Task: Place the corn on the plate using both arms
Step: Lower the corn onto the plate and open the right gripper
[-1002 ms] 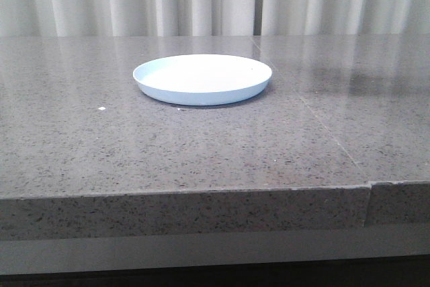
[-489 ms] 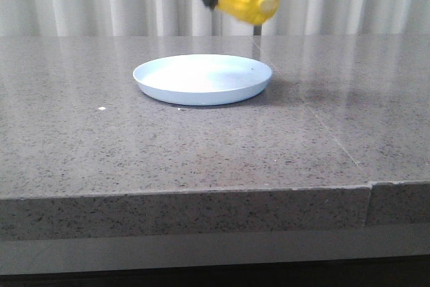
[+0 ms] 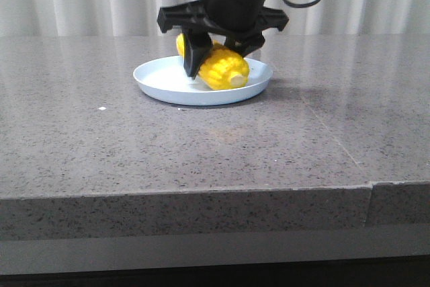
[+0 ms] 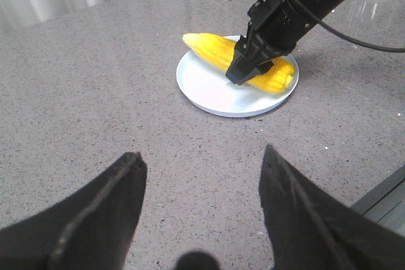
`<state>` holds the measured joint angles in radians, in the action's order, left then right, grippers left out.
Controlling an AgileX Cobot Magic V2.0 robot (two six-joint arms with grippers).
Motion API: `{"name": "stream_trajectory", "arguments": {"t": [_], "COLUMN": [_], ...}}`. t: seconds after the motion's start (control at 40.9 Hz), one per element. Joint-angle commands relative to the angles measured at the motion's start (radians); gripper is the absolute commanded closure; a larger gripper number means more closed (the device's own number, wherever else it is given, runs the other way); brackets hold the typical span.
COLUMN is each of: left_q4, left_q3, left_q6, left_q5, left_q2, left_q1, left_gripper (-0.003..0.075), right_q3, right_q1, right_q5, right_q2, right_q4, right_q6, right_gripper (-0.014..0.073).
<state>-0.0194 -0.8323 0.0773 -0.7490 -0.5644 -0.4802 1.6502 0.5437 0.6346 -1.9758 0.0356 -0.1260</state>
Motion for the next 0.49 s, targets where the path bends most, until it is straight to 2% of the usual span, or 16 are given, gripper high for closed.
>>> {"name": "stream_trajectory", "arguments": {"t": [0.0, 0.244, 0.465], "left_q4": [-0.005, -0.005, -0.005], "left_q3": [-0.026, -0.026, -0.026], "left_q6": [-0.001, -0.001, -0.001], "left_q5": [0.074, 0.074, 0.074], "left_q2": [-0.005, -0.005, -0.005], "left_q1": [-0.008, -0.008, -0.008], "left_gripper": [0.0334, 0.0334, 0.0334], "right_q3": [0.034, 0.034, 0.017], "right_q1": [-0.002, -0.003, -0.003], "right_q5": [-0.057, -0.031, 0.106], "right_q2": [0.058, 0.137, 0.314], "right_q4": [0.001, -0.001, -0.082], "right_q6": [-0.001, -0.001, -0.001], "right_gripper": [0.0018, 0.0011, 0.0013]}}
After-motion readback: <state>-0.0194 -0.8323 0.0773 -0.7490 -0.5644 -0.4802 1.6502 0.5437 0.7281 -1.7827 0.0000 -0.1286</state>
